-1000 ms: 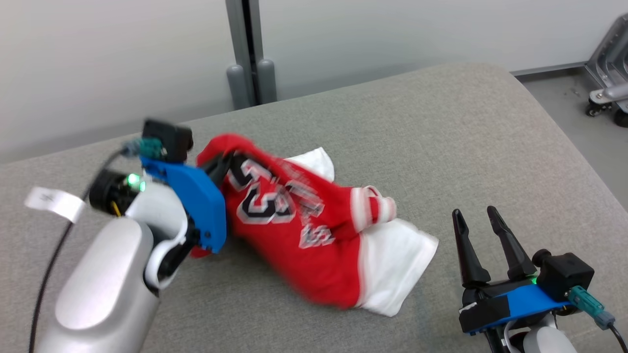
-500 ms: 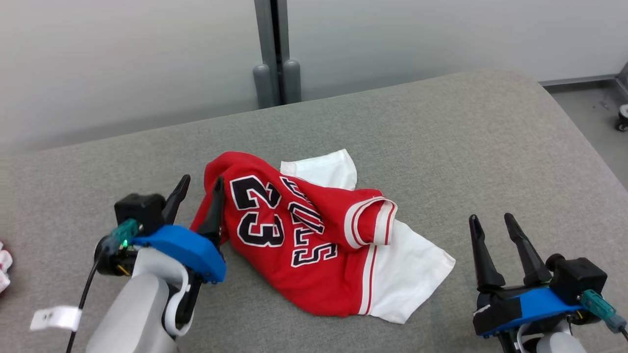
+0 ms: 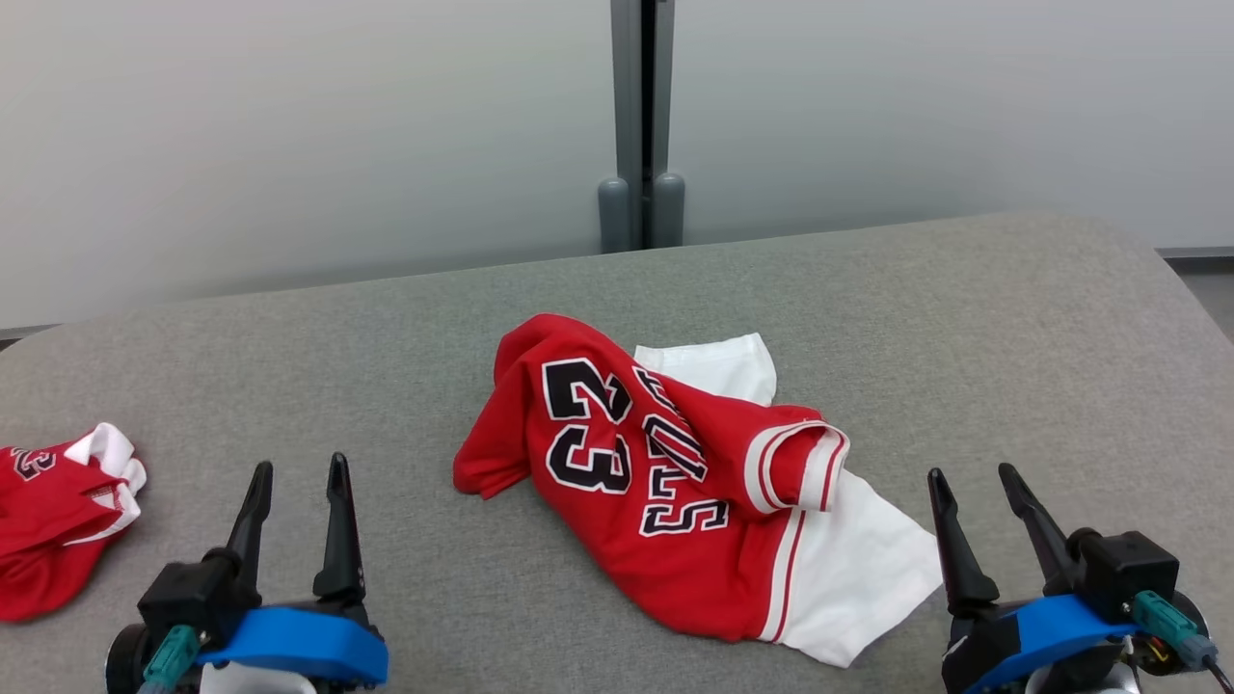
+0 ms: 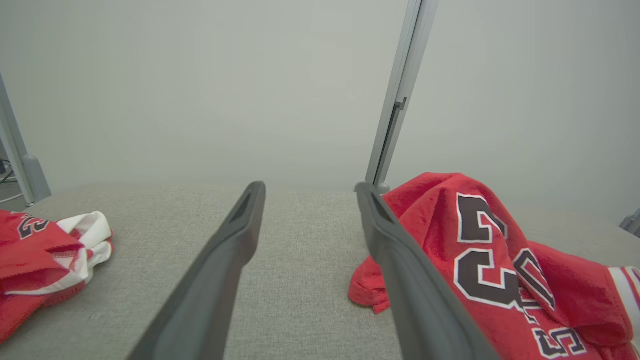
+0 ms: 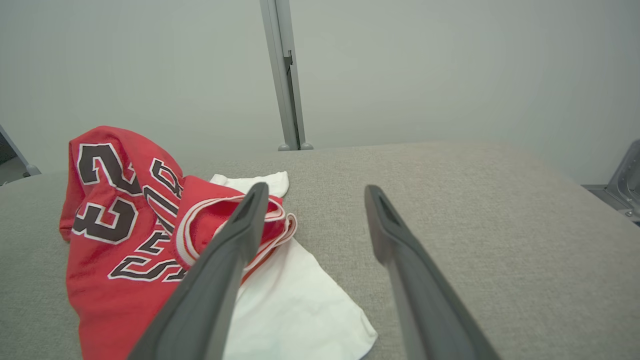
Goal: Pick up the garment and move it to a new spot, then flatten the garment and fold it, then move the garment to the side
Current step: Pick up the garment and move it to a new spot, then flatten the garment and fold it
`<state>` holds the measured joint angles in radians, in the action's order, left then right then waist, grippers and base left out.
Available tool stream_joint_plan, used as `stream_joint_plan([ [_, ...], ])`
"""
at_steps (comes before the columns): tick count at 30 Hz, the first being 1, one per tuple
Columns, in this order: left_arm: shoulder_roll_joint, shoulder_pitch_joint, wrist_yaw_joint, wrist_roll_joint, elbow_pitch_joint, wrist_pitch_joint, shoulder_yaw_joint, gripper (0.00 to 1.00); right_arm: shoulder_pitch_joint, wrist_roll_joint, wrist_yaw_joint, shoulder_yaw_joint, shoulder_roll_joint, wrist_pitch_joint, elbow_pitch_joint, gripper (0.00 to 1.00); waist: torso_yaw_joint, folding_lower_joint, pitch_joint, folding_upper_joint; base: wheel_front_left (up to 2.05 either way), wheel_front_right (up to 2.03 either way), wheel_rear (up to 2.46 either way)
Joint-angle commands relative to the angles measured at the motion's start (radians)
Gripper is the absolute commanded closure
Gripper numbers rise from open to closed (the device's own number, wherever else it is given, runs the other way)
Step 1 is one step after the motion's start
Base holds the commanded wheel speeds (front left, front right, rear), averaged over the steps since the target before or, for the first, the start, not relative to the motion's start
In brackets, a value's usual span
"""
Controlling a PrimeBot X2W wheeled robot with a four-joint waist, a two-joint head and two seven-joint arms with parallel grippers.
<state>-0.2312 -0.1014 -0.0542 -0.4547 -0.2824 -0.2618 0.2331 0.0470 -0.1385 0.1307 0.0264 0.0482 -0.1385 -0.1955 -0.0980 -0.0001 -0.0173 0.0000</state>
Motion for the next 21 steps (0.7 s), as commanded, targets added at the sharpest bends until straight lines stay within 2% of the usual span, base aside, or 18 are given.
stream_joint_plan([
  [1, 0.001, 0.051, 0.001, 0.025, 0.039, -0.004, -0.021, 0.0, -0.022, 0.01, 0.0, 0.006, 0.004, 0.008, 0.004, 0.0, 0.019, 0.0001, 0.006, 0.0, 0.0, 0.0, 0.0],
  [10, 0.009, 0.176, 0.055, 0.064, 0.084, -0.004, -0.076, 0.0, -0.035, -0.006, 0.0, 0.003, 0.004, 0.023, 0.003, 0.0, 0.046, 0.0001, 0.012, 0.0, 0.0, 0.0, 0.0],
  [21, 0.052, 0.165, 0.091, 0.105, 0.065, -0.005, -0.115, 0.0, -0.029, -0.018, 0.0, 0.002, 0.004, 0.026, 0.001, 0.0, 0.05, 0.0001, 0.01, 0.0, 0.0, 0.0, 0.0],
])
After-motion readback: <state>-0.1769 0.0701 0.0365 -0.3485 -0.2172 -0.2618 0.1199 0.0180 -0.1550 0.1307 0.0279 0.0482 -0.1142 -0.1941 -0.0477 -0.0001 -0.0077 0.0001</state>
